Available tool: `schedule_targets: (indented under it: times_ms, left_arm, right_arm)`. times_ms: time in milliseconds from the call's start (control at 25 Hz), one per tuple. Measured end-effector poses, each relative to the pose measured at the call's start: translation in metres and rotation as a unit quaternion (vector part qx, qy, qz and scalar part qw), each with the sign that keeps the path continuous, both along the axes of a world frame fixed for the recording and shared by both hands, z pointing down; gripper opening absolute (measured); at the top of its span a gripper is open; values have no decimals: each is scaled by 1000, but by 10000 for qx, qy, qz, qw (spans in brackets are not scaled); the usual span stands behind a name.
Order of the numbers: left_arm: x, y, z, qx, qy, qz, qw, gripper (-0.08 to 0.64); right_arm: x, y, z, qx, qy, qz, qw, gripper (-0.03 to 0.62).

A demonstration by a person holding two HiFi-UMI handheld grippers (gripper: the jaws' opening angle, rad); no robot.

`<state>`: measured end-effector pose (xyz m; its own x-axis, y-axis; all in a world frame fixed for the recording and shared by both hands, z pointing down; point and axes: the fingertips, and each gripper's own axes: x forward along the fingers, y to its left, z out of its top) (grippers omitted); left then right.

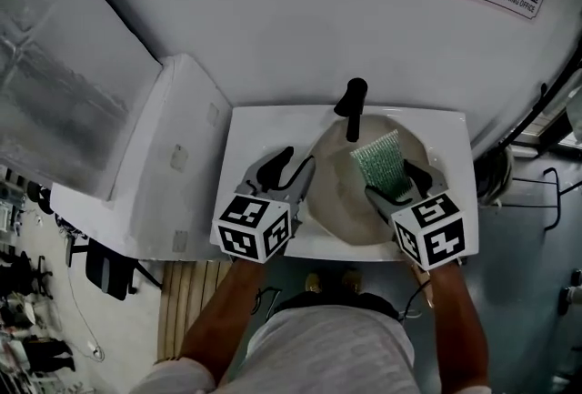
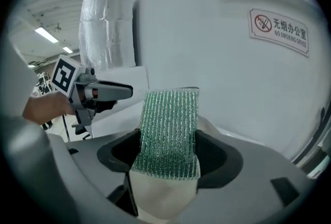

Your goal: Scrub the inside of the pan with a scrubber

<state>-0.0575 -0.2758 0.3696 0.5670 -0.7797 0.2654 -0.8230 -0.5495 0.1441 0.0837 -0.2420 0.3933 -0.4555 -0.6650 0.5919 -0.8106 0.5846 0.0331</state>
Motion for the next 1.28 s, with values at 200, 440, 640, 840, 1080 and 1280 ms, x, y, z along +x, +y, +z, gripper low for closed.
schedule_targets:
  times_ms: [200, 440, 640, 840, 1080, 1280]
  left_arm:
    - [12, 8, -62, 793, 415, 201, 9958, 170]
    - [22, 21, -113, 1484, 791, 362, 9851, 152]
    - [28, 29, -131, 1842, 870, 455, 9780, 116]
    - [33, 38, -141, 2131, 884, 551, 9715, 77]
    - [37, 44, -147, 2304, 857, 570, 9676, 35]
    - [39, 49, -149, 2363, 906, 586, 9657, 17]
  right_arm:
    - [-9, -3, -57, 670, -609, -128, 9958, 339]
    - [-24, -1, -107, 1386, -1164, -438, 9825, 339]
    - [-31, 5, -132, 1826, -1519, -618, 9694, 339]
    - [-36, 12, -151, 2227, -1862, -732, 9541, 339]
    - [-35, 22, -169, 2629, -2133, -820, 9374, 339]
    - [-36, 27, -172, 2759, -2311, -829, 9293, 339]
